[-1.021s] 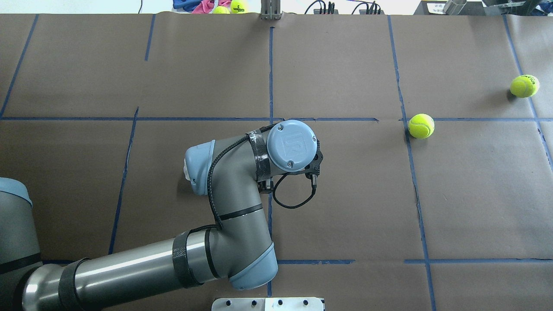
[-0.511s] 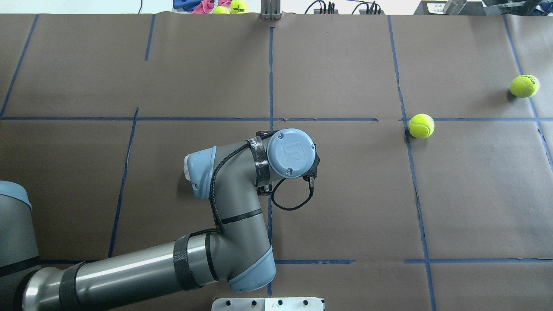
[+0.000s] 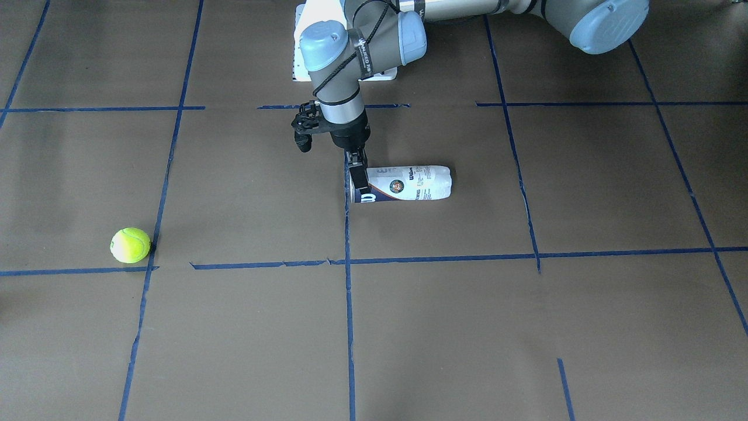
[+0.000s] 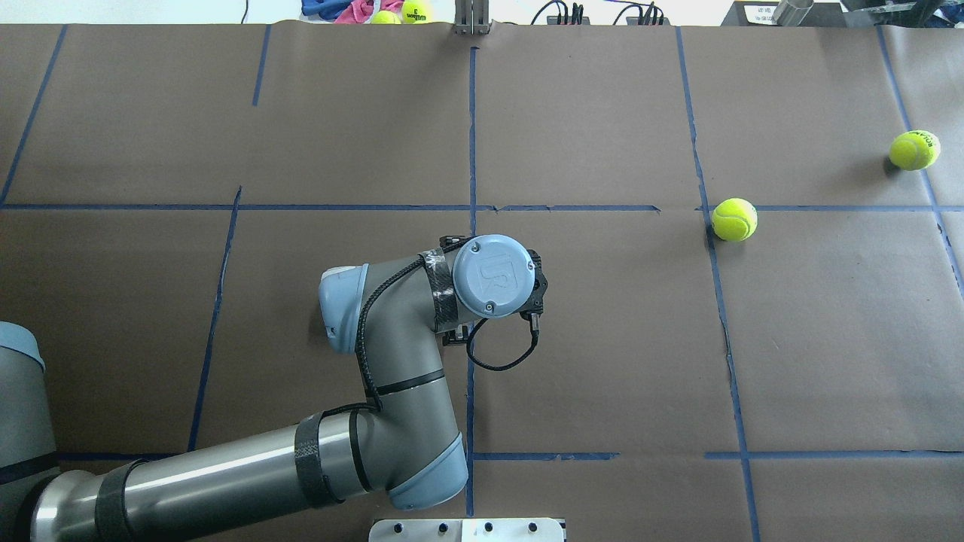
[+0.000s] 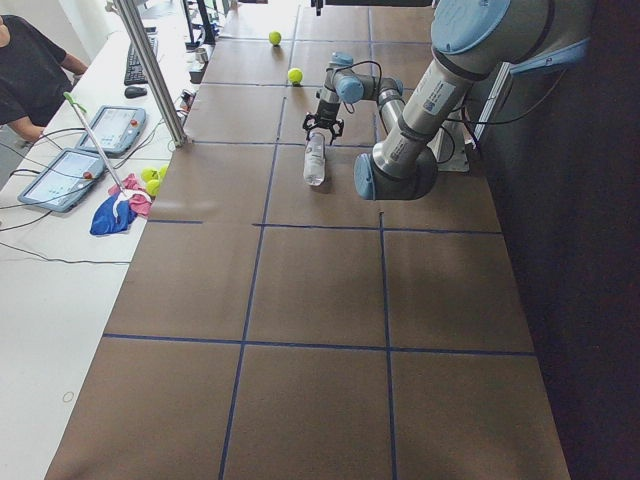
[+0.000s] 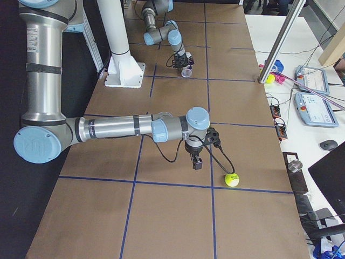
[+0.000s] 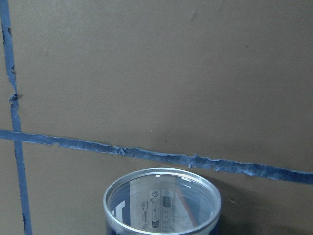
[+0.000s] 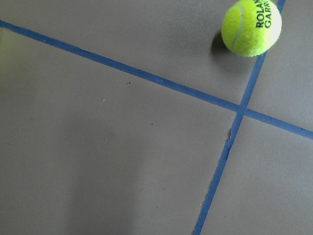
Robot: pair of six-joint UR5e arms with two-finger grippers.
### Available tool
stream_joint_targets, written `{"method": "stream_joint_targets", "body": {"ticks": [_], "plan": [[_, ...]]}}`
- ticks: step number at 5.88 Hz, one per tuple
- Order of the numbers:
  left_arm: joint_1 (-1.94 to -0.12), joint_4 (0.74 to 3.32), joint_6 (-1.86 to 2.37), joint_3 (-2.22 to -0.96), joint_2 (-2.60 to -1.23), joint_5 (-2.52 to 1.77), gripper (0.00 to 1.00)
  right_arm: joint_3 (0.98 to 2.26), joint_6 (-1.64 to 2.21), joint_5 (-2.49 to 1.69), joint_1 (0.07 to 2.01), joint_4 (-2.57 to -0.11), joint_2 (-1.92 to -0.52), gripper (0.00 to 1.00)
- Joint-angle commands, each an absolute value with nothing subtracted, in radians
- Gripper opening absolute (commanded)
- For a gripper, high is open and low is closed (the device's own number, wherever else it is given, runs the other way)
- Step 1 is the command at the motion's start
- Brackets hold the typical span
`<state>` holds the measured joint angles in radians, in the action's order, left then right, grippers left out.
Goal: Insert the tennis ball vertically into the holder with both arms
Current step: 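Close the left gripper on the can and tilt it upright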
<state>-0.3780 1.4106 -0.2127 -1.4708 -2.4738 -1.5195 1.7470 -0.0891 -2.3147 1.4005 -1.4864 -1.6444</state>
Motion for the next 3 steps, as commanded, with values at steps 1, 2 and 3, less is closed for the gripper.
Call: {"method": "stream_joint_targets", "body": {"ticks": [1, 2, 3], "plan": [[-0.377, 1.494, -0.207, -1.424, -2.473, -1.519, 1.0, 1.749, -0.089, -2.316, 1.401, -1.486, -1.644, 1.0], [-0.377, 1.496, -0.212, -1.422, -2.47, -1.49, 1.0, 1.749, -0.09, -2.316, 1.401, -1.486, -1.644, 1.0], [-0.376, 1.499, -0.212, -1.422, -2.464, -1.471, 1.0, 1.749, -0.091, -2.316, 1.401, -1.485, -1.644, 1.0]]}}
